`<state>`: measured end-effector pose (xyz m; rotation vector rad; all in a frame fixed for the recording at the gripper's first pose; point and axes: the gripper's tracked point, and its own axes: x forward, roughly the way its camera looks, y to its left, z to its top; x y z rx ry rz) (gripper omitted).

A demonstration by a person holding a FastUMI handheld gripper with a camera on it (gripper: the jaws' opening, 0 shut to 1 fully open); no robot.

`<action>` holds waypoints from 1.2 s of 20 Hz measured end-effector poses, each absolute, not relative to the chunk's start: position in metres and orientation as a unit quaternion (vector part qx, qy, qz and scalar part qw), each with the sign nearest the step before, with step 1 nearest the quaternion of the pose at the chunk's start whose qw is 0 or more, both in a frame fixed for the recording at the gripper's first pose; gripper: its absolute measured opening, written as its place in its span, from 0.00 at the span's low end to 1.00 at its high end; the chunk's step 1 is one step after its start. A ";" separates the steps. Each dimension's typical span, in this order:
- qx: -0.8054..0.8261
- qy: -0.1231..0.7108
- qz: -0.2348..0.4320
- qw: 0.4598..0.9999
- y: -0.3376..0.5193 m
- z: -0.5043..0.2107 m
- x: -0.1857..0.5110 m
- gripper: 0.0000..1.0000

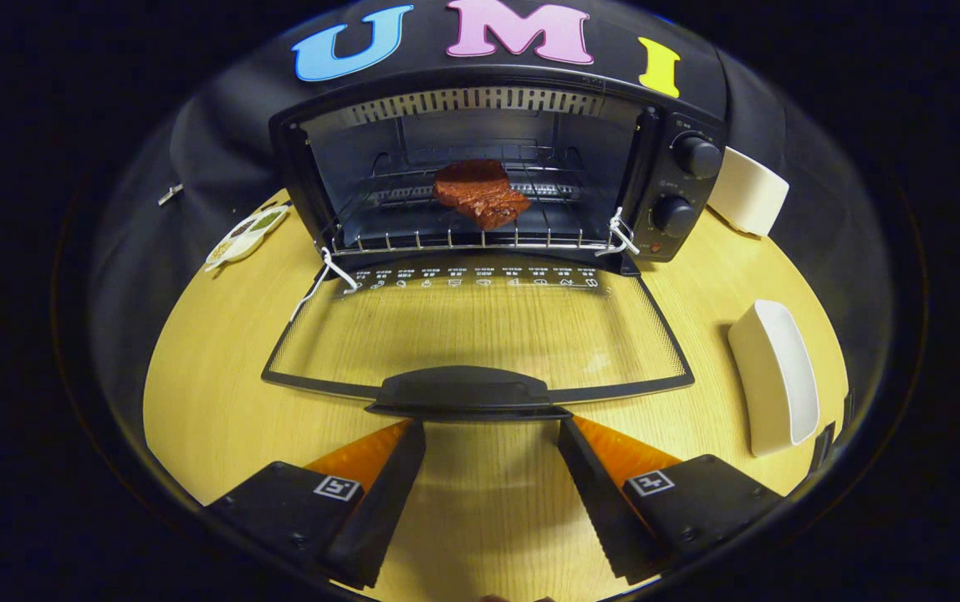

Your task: Open the toaster oven, put the food inside, and close the toaster oven door.

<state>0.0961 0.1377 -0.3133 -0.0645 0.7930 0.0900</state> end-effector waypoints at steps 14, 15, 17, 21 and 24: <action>-0.013 0.255 0.091 0.962 0.144 -0.202 0.108 1.00; -0.008 0.246 0.092 0.965 0.145 -0.193 0.114 1.00; -0.001 0.239 0.092 0.967 0.144 -0.178 0.123 0.99; 0.018 0.197 0.090 0.976 0.144 -0.122 0.132 0.99; 0.022 0.157 0.096 0.983 0.139 -0.075 0.132 0.99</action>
